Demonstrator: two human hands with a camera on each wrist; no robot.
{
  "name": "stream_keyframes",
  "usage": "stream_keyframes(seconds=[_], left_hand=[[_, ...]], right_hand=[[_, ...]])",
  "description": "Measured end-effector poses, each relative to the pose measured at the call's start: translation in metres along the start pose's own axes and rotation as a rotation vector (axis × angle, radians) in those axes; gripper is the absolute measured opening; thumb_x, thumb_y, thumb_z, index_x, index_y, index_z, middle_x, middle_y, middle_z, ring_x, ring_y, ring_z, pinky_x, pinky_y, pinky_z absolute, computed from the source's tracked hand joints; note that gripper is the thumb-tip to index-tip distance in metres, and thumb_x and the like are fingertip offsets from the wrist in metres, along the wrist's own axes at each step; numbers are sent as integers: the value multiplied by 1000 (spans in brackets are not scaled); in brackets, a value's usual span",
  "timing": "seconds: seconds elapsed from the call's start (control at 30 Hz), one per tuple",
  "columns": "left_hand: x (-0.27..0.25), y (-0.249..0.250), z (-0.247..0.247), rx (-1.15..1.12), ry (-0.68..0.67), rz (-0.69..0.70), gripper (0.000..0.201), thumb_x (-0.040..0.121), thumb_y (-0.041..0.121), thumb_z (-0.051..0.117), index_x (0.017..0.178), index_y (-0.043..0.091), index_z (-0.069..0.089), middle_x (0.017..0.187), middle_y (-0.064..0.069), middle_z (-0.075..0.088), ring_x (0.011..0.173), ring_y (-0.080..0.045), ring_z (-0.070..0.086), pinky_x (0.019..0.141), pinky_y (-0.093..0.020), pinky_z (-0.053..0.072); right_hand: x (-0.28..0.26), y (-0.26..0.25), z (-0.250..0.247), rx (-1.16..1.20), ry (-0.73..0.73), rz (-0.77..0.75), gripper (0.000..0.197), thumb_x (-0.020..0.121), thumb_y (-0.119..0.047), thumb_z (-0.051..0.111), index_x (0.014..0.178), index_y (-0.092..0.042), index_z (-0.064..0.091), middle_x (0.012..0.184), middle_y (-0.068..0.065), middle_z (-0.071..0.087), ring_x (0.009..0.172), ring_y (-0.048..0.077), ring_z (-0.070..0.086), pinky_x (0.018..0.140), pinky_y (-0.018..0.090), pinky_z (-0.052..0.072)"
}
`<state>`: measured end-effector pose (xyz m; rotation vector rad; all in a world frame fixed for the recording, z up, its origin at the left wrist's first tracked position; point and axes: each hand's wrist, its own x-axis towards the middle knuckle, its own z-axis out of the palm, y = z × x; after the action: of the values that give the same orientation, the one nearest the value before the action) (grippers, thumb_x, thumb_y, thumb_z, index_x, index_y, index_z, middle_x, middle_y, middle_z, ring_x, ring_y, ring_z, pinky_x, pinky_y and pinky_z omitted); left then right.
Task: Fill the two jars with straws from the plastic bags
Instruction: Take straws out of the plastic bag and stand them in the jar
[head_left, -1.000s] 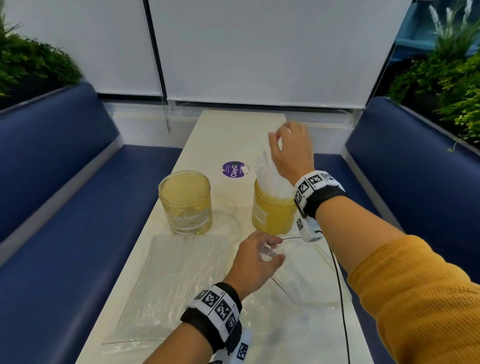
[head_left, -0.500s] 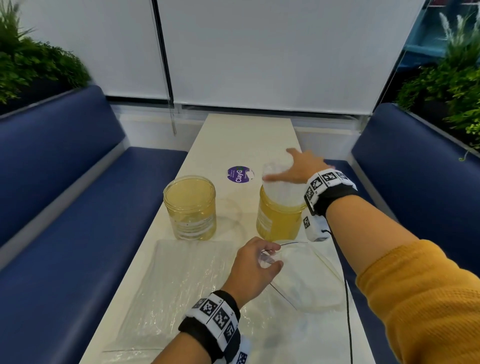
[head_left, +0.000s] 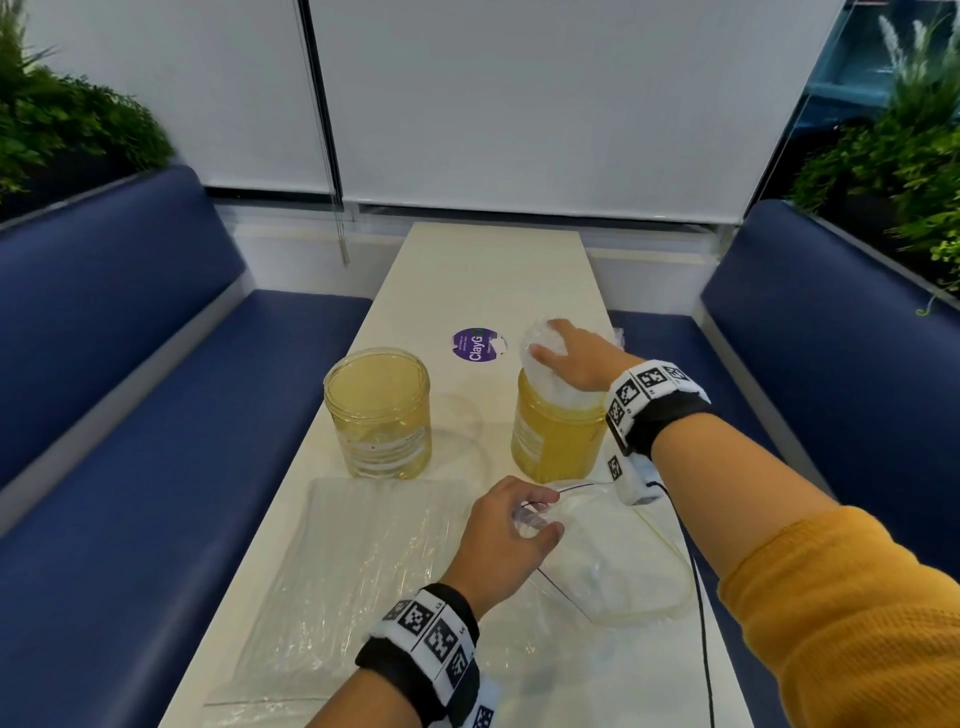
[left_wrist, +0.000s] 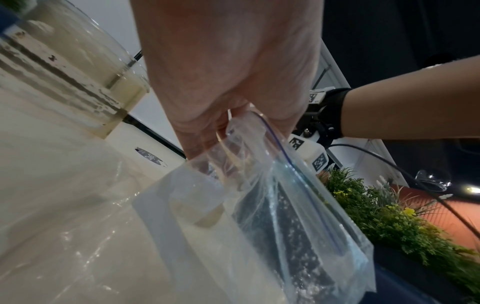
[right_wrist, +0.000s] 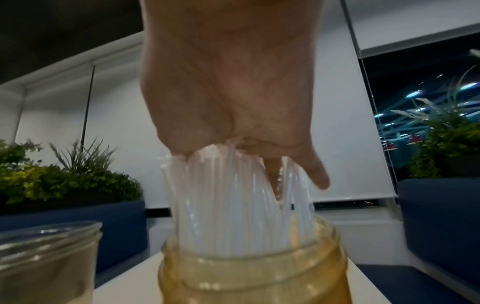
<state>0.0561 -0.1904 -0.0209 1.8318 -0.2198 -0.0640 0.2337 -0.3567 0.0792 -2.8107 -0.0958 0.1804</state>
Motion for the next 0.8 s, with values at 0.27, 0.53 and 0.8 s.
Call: stream_keyframes(seconds=[0.27, 0.53, 0.8], left_hand=[[3, 2, 0, -16, -9, 8, 23, 84, 16, 79, 105, 21, 73, 106, 3, 66, 87, 2, 64, 72, -7, 45], [3, -1, 0, -5, -13, 13, 24, 83, 18, 80, 106, 24, 73, 105, 8, 66, 87, 2, 64, 76, -13, 47], [8, 9, 3, 33, -49, 56, 23, 85, 15, 78, 107, 21, 73, 104, 8, 64, 85, -6, 64, 74, -8, 43]], right_hand=[[-5, -17, -5, -132, 448, -77, 65, 95, -72, 26, 145, -35, 46, 154, -1, 41, 145, 22, 31, 118, 63, -2], [-5, -3, 5, -174, 425, -128, 63, 99, -66, 24, 152, -34, 35, 162, 2, 29, 150, 23, 24, 121, 55, 2], [-20, 13, 10, -215, 403, -68, 61, 103, -59, 18, 158, -33, 16, 166, 2, 16, 154, 26, 8, 119, 60, 1]])
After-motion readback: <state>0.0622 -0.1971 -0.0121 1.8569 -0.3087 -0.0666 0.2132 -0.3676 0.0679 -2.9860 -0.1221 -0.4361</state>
